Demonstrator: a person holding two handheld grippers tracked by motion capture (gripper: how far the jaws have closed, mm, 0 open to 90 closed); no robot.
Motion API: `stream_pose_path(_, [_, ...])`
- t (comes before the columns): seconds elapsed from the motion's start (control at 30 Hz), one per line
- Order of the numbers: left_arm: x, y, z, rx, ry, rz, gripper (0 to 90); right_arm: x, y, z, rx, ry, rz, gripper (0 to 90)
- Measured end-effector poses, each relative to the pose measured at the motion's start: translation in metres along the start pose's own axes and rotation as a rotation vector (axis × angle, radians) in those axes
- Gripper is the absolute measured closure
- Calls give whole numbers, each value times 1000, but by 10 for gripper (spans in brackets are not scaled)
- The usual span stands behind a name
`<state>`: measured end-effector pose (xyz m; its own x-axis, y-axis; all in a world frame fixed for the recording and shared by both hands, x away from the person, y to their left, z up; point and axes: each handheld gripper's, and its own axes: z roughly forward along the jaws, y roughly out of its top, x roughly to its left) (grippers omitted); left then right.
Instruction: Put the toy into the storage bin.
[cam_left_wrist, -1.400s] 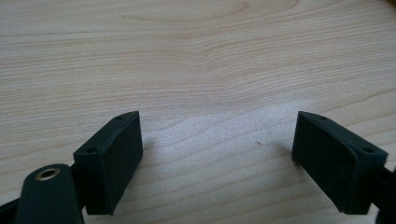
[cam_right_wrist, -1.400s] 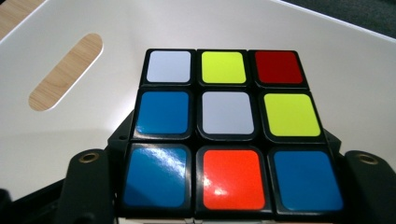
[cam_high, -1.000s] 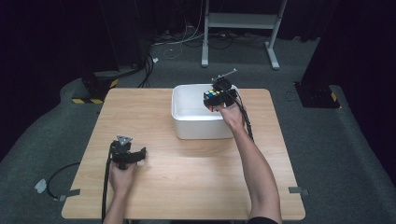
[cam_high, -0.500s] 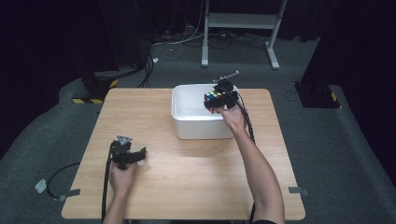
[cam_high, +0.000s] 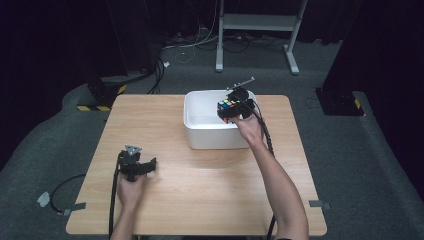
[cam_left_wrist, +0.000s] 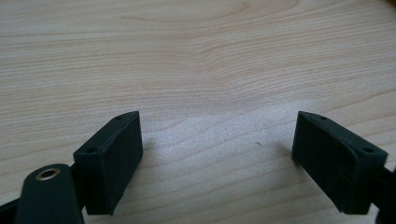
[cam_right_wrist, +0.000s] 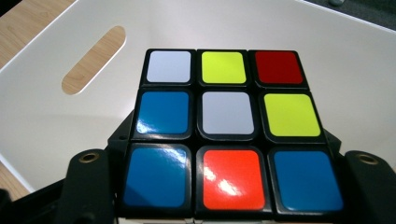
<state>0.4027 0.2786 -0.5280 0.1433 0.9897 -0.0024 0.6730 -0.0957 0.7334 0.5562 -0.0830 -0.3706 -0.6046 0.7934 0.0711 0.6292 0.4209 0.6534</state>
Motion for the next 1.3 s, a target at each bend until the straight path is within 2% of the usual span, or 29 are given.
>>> stream_pose_path(0.27, [0,0,0,0,0,0,165,3,-5,-6,-23,12,6,338])
stream_pose_path(0.67, [0,0,0,0,0,0,166,12,-11,-8,-30,18,-20,338])
stream_pose_path(1.3, [0,0,0,0,0,0,165,8,-23,-12,-56,-9,-9,337])
